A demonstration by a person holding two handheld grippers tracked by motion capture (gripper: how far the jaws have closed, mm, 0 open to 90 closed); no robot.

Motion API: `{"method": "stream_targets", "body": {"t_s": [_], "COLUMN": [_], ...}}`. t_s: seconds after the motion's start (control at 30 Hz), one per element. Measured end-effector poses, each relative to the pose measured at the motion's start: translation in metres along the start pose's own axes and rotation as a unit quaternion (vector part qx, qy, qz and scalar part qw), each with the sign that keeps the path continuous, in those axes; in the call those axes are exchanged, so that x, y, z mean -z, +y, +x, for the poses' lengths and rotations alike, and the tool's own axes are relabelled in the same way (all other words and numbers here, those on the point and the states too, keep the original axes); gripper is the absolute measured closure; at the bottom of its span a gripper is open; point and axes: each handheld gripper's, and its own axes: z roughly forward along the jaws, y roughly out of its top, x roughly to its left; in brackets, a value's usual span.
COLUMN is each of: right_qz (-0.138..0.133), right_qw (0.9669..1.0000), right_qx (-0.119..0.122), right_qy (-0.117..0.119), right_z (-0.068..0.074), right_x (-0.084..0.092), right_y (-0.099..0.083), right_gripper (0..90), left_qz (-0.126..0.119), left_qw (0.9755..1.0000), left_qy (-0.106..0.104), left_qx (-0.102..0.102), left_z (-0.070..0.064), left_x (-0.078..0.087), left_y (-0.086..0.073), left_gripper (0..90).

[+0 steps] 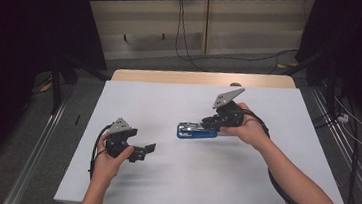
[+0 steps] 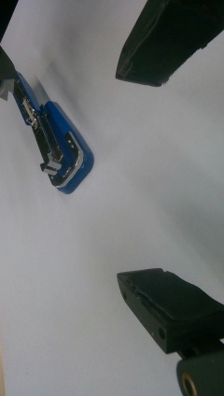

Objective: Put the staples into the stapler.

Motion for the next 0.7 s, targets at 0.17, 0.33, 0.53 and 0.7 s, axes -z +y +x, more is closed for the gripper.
{"method": "stream_targets", "body": {"t_s": [0.17,0.33,0.53,0.7], "right_qz": [0.0,-0.001,-0.001,0.004], "right_qw": [1.0,0.9999,0.9997,0.9998], "right_qx": [0.004,0.012,0.018,0.012], "right_qy": [0.007,0.011,0.017,0.016], "right_z": [-0.004,-0.008,-0.011,-0.015], "right_x": [-0.001,-0.001,-0.001,-0.001], "right_y": [0.001,0.003,0.004,0.003], "right_gripper": [79.0,79.0,79.0,79.0], "left_qz": [-0.002,-0.008,-0.004,0.002], "left_qw": [1.0,1.0,1.0,1.0], "left_qy": [-0.001,0.002,0.001,-0.005], "left_qx": [-0.002,0.004,0.002,0.004], "left_z": [0.0,0.001,0.0,0.0], "left_x": [0.002,0.004,0.002,0.0], "left_y": [0.001,0.001,0.001,0.0], "left_gripper": [4.5,4.5,4.5,4.5]}}
